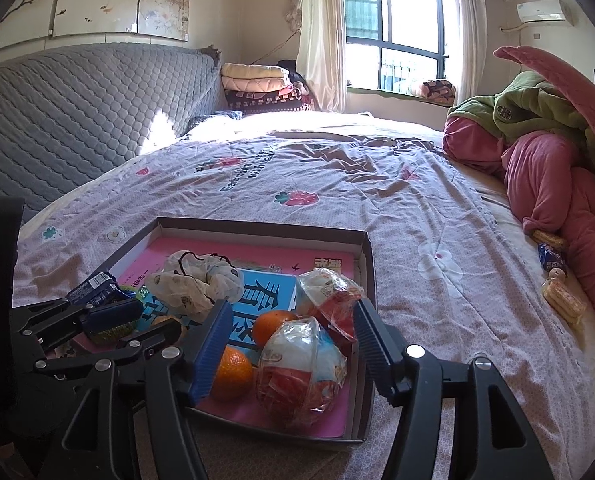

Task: Organize objects

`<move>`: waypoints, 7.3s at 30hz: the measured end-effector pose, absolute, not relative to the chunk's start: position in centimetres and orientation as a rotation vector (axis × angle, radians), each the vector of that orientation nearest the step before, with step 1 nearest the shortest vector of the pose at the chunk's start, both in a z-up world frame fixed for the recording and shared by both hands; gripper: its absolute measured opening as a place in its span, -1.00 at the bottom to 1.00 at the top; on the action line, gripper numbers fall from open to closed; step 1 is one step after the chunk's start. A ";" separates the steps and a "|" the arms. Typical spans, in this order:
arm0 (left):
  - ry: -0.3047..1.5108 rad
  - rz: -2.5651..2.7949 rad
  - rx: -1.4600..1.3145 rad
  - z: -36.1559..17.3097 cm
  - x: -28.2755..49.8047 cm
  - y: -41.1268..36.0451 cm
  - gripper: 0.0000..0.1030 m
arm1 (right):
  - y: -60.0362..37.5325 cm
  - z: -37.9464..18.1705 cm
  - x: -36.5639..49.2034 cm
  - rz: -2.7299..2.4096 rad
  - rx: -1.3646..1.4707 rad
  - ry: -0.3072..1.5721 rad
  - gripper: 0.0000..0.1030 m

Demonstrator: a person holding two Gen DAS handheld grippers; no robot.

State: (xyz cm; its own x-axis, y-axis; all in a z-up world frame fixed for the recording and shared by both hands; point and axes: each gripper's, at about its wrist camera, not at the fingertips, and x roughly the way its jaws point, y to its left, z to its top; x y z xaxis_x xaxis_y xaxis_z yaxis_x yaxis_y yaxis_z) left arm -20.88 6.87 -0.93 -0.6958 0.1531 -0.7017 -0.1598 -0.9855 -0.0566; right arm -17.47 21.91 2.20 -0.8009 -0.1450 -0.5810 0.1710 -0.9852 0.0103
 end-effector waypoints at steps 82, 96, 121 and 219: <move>-0.017 2.968 -1.018 7.9 -8.6 1.1 0.50 | 18.9 8.5 -6.5 -2.912 0.747 0.107 0.74; -0.031 2.964 -1.060 5.7 -7.8 0.7 0.50 | 18.7 6.5 -4.9 -2.894 0.786 0.085 0.74; -0.002 2.910 -1.117 0.8 -6.9 1.1 0.50 | 19.5 1.9 -4.3 -2.878 0.903 -0.016 0.74; -0.015 2.854 -1.190 -3.4 -5.9 1.0 0.50 | 18.1 -3.5 -3.6 -2.808 1.075 0.020 0.74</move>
